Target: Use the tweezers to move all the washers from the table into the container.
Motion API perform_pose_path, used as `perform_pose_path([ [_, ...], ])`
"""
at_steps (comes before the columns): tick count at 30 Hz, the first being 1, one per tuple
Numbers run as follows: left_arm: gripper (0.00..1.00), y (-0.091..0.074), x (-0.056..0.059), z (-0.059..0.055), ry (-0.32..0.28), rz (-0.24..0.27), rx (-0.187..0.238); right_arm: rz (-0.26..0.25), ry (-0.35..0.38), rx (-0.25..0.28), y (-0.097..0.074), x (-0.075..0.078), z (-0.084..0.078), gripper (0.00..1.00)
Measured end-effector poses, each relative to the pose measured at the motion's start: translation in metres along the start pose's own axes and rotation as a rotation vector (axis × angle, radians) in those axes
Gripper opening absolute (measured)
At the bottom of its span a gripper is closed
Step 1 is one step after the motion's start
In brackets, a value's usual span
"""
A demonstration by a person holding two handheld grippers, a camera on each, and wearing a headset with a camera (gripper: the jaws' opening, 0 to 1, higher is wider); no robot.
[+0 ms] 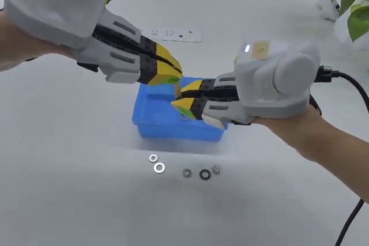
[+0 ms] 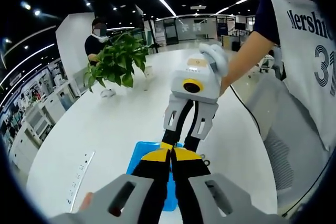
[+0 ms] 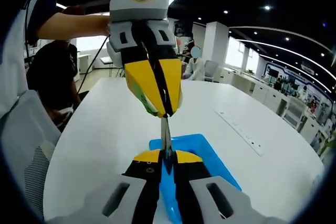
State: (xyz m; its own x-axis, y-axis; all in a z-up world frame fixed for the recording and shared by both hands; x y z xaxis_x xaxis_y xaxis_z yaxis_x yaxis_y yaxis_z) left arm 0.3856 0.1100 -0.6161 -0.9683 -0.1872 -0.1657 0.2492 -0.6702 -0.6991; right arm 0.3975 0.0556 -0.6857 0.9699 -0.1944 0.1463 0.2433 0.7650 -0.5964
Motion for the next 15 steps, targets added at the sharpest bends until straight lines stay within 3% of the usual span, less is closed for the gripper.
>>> perform_pose_path([
  [8, 0.05, -0.014, 0.017, 0.003, 0.029, 0.003, -0.016, -0.004, -0.037, 0.003, -0.004, -0.015, 0.01, 0.09],
  [15, 0.05, -0.023, 0.035, -0.001, 0.037, 0.002, -0.033, 0.0, -0.076, -0.01, -0.007, -0.033, 0.013, 0.1],
])
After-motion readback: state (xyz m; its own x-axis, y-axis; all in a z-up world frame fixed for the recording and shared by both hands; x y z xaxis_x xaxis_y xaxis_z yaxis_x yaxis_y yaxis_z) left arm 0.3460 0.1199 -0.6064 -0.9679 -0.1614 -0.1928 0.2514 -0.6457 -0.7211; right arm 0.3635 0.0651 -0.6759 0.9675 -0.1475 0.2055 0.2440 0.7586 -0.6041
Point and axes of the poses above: the centre of the closed fingertips' face, and the gripper's own axes: y roughly forward along the fingers, x roughly to its right, z roughly out of its top, the point moved 5 cm from there along -y, roughly backward along the fingers, and after that the axes turned 12 degrees about -x, right-handed, at the moved point
